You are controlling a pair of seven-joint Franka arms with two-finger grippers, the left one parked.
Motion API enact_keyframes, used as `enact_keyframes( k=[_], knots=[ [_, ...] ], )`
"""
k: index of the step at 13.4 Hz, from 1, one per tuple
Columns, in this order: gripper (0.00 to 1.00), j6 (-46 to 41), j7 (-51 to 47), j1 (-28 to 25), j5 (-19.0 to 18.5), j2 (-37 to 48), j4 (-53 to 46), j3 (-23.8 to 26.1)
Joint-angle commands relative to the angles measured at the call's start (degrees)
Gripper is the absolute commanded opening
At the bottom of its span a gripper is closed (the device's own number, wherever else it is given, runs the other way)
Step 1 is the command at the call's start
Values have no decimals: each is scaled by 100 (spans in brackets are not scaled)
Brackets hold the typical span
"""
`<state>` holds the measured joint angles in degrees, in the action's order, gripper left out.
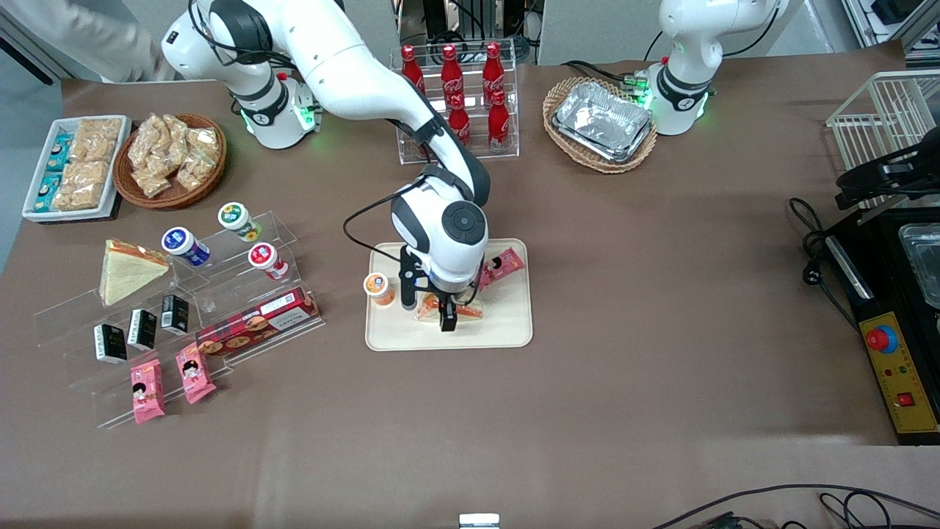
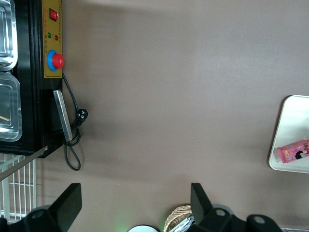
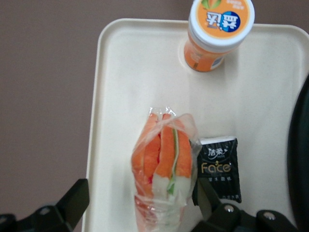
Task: Place sandwich on tray
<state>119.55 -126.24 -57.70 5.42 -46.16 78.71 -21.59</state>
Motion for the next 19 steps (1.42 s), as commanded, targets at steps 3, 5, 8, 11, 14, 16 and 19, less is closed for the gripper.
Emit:
enact_keyframes(
  k=[3,5,8,11,14,16,19],
  knots=[
    [100,-905,1458,136,3,1010,-49,-56],
    [100,-1283,2353,329,12,1432,-49,-47],
    [100,-1644,3602,443,-32,1968,-49,-65],
    [100,-2065,4919,864,3,2461,-49,-56],
    [100,-2645,7009,1435,12,2918,-49,-56],
    [100,-2936,8416,1726,-50,3182,-40,-56],
    [100,-3402,10069,2261,-58,3358,4,-30]
  ],
)
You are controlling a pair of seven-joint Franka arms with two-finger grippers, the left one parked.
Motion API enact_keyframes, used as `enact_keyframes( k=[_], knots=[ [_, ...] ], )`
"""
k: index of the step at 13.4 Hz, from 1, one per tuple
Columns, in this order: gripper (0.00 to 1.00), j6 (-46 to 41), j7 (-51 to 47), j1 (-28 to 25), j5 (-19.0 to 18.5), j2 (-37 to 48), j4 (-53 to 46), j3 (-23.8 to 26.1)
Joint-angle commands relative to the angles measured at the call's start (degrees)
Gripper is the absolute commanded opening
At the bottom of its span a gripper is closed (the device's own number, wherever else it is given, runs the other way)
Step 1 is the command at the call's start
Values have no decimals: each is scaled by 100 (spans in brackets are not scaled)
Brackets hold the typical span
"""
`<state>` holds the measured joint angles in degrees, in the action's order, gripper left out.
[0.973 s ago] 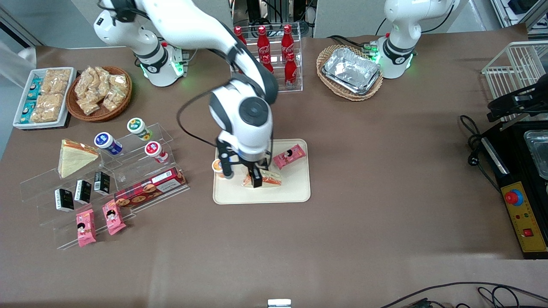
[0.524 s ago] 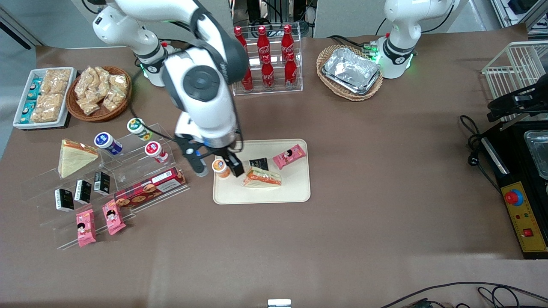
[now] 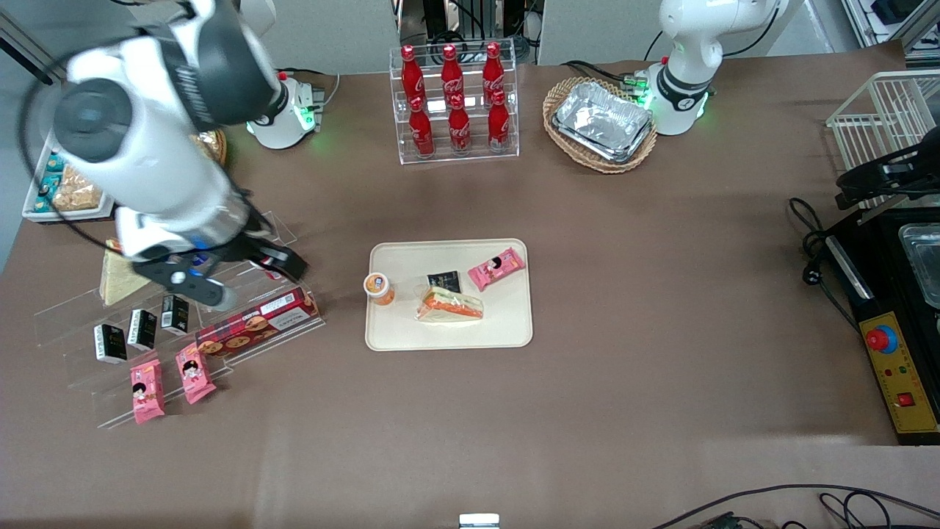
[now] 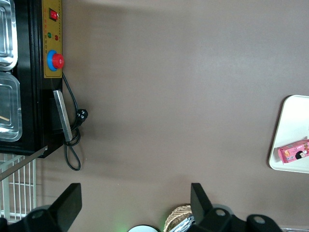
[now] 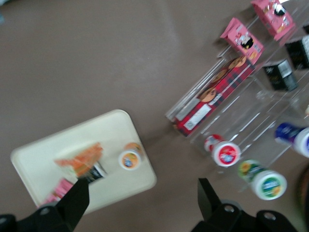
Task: Place sandwich on tray
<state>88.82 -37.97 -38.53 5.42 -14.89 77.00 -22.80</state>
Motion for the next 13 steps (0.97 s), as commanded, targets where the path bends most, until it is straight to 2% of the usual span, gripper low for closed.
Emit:
enact_keyframes(
  k=[1,2,4,7,10,12,13],
  knots=[
    [100,-348,1648,598,-59,293,184,143],
    [100,-374,2061,931,-59,372,193,292],
    [100,-366,2739,1914,-154,522,254,984],
    [100,-252,2865,2891,-287,680,263,1714],
    [100,115,3575,3377,-287,925,560,1954],
    [100,276,3708,3947,-305,1102,878,2531],
    [100,259,3691,4054,-322,1111,904,2682]
  ],
)
